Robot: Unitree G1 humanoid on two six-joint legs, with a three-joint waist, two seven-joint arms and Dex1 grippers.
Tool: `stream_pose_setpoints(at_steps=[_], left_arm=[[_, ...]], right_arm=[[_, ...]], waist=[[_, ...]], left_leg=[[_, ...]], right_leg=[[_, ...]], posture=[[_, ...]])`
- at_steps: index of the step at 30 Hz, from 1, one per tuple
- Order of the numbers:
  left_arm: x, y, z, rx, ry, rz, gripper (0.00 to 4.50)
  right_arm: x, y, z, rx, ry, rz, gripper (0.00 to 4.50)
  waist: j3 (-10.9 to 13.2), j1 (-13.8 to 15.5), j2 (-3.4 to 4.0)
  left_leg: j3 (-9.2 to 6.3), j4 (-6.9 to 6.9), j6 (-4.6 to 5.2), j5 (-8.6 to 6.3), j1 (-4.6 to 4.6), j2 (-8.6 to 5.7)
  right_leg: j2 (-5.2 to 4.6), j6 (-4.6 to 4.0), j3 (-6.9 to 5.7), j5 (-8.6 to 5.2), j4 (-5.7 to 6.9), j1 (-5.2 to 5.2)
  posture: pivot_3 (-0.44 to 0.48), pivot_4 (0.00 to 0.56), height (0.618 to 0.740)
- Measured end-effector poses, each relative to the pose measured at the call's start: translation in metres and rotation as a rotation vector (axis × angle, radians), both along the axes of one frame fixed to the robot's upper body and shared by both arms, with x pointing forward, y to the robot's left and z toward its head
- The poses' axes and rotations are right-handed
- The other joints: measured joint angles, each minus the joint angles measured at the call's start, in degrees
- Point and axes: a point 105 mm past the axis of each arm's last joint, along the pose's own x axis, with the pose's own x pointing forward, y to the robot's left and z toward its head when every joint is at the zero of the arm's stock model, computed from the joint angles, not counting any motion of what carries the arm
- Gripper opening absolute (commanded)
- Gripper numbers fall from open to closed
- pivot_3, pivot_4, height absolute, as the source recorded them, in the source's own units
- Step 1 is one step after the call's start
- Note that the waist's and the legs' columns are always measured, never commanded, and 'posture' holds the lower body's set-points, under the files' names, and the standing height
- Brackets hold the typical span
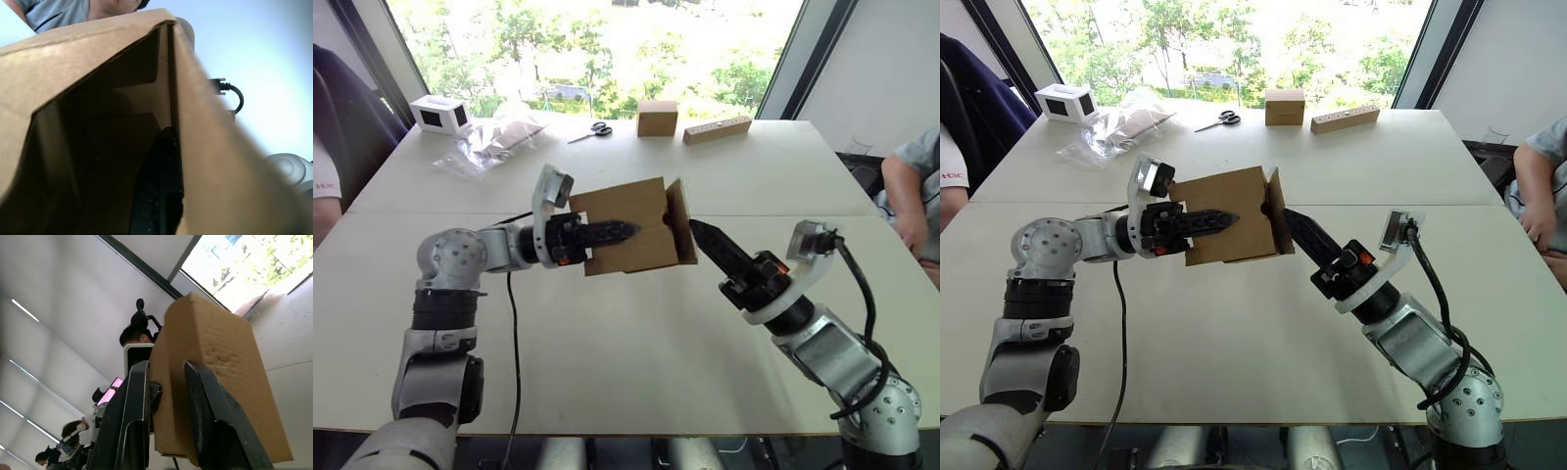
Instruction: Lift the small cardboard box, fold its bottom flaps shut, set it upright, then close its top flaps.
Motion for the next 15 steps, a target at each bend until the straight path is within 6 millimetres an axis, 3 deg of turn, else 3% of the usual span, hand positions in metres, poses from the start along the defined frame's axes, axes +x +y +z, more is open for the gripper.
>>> stream_pose_setpoints(at_steps=[15], left_arm=[[-0.001,-0.003,0.000,-0.007,0.006,-0.009,0.00]], right_arm=[[0.006,-0.012,0.010,0.019,-0.033,-0.066,1.08]], waist=[[0.00,0.03,0.00]], left_leg=[[0.00,0.00,0.00,0.00,0.00,0.00]], right_leg=[[0.00,0.00,0.00,0.00,0.00,0.00]], posture=[[0.000,0.150,0.740]])
